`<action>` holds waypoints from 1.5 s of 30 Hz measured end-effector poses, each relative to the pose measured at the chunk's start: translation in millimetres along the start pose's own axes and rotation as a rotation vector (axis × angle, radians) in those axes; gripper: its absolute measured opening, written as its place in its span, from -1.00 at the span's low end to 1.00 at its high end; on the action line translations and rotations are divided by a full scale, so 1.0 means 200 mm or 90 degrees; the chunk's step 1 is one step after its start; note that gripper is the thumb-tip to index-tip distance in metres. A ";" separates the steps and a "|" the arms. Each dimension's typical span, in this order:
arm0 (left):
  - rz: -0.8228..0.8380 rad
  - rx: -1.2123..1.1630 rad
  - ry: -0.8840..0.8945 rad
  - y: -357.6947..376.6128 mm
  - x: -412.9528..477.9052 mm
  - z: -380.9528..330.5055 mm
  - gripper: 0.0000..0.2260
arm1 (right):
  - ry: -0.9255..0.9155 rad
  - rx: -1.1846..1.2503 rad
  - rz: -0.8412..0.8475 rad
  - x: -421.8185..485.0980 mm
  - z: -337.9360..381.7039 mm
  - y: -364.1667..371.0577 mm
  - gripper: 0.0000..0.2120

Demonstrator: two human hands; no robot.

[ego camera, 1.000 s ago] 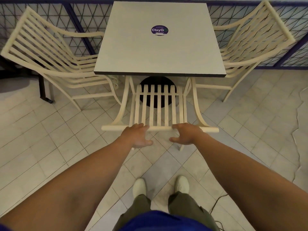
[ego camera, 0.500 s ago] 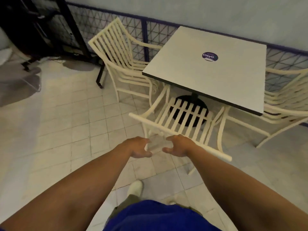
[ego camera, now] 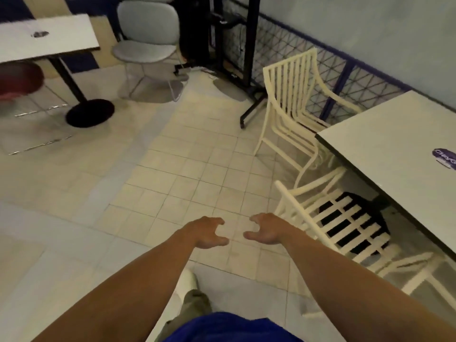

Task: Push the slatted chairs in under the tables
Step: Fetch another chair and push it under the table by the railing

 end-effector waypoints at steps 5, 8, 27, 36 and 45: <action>-0.016 -0.067 -0.054 -0.18 0.06 0.35 -0.30 | -0.036 -0.021 0.033 0.31 0.31 -0.13 -0.22; -0.024 -0.091 -0.072 -0.33 0.14 0.55 -0.30 | -0.038 -0.029 0.036 0.53 0.49 -0.24 -0.23; -0.032 -0.059 -0.081 -1.55 0.90 1.34 -0.32 | -0.038 0.030 0.025 1.82 1.05 -1.16 -0.19; -0.045 -0.103 -0.094 -2.26 1.54 1.40 -0.35 | -0.021 0.042 0.039 2.47 0.93 -1.81 -0.19; -0.007 -0.065 -0.019 -2.84 2.19 1.50 -0.40 | 0.036 0.094 0.033 3.03 0.87 -2.26 -0.17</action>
Point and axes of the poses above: each hand's wrist, its own x-axis towards the middle knuckle, its own y-axis out of the palm, z = x × y, the point moved 8 cm from there along x, towards the middle knuckle, and after that the axes turned 4 degrees about y, right-handed, at the moved point
